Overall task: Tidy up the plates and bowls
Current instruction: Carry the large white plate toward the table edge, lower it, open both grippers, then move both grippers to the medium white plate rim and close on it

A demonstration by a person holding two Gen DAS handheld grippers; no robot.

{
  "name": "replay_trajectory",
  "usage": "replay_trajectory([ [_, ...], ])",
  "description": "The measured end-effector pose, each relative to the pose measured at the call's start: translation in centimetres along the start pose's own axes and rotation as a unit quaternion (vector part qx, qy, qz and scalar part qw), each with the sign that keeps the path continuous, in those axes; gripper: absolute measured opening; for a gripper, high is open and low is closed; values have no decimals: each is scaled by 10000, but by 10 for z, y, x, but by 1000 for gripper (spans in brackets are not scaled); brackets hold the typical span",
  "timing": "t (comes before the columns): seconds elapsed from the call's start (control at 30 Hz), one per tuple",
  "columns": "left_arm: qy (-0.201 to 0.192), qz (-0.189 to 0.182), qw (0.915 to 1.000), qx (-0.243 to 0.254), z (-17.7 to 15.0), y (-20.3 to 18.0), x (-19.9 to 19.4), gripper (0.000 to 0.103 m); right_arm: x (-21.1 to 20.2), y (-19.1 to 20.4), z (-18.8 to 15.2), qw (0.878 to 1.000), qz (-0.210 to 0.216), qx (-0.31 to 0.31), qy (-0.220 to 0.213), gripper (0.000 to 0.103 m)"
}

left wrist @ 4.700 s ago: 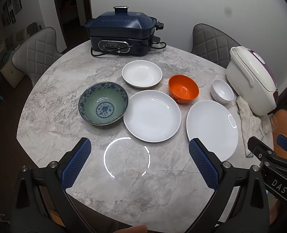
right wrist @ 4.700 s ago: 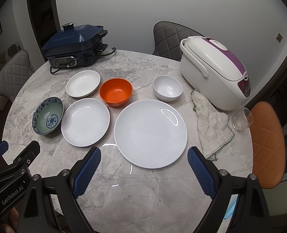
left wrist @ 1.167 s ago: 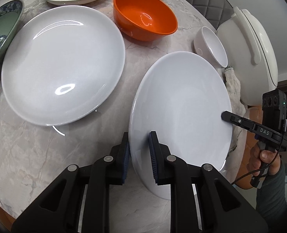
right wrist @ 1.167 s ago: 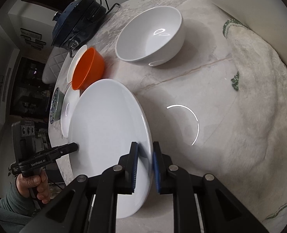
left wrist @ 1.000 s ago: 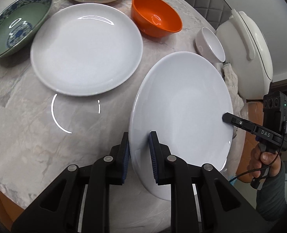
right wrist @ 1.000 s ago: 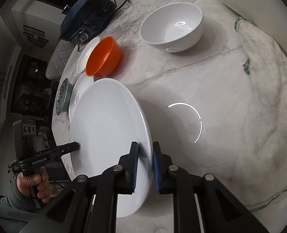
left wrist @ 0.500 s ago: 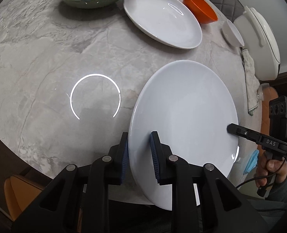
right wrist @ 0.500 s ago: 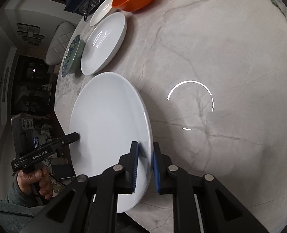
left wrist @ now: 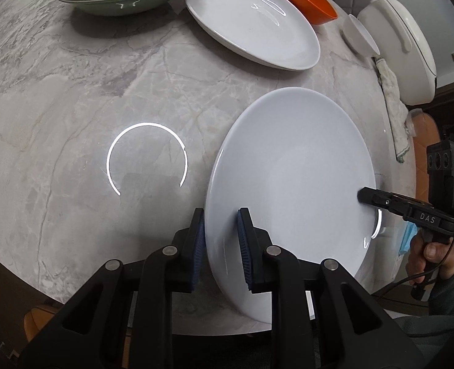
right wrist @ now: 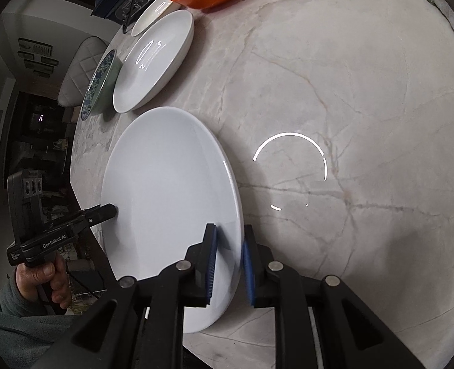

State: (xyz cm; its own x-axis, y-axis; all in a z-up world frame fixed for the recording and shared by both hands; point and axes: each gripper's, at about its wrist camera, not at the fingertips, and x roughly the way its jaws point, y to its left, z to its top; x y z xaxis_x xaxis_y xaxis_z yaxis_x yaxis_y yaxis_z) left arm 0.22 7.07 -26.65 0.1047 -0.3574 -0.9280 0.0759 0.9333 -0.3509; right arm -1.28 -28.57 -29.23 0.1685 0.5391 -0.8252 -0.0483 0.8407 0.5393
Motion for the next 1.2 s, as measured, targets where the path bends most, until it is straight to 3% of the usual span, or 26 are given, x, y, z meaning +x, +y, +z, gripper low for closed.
replay_trajectory([
  [0.07,-138,-74,9999,-33,2,0,-7,21,-4,-1,-1,9999,-73,-38,-96,21],
  [0.1,-256,-108,9996,-61,2,5,-16,30,-10,-2,-2,9998,-90,-7,-196,24],
  [0.13,-387,-119,9991,-104,2,11,-27,50,-18,-4,-2,9994,-71,42,-324,29],
  [0.2,-741,-250,9968,-171,11,21,-45,68,-36,-6,-4,9978,-82,138,-644,53],
  [0.27,-1023,-372,9940,-91,26,27,-59,69,-56,-5,-1,9951,-104,172,-973,55],
  [0.33,-1113,-502,9925,27,46,27,-62,74,-72,-2,8,9920,-18,281,-1233,65],
  [0.4,-1025,-562,9930,144,68,22,-55,74,-83,0,22,9883,138,431,-1455,76],
  [0.57,-945,-441,9945,-42,113,19,-26,73,-74,14,75,9841,522,577,-1595,75],
  [0.8,-905,-115,9957,-165,145,5,7,71,-21,9,142,9889,796,534,-1132,60],
  [0.97,-880,-27,9954,-380,163,4,19,70,4,9,172,9909,960,483,-812,59],
  [1.2,-861,38,9951,-488,194,-4,35,53,28,9,194,9917,1027,506,-592,59],
])
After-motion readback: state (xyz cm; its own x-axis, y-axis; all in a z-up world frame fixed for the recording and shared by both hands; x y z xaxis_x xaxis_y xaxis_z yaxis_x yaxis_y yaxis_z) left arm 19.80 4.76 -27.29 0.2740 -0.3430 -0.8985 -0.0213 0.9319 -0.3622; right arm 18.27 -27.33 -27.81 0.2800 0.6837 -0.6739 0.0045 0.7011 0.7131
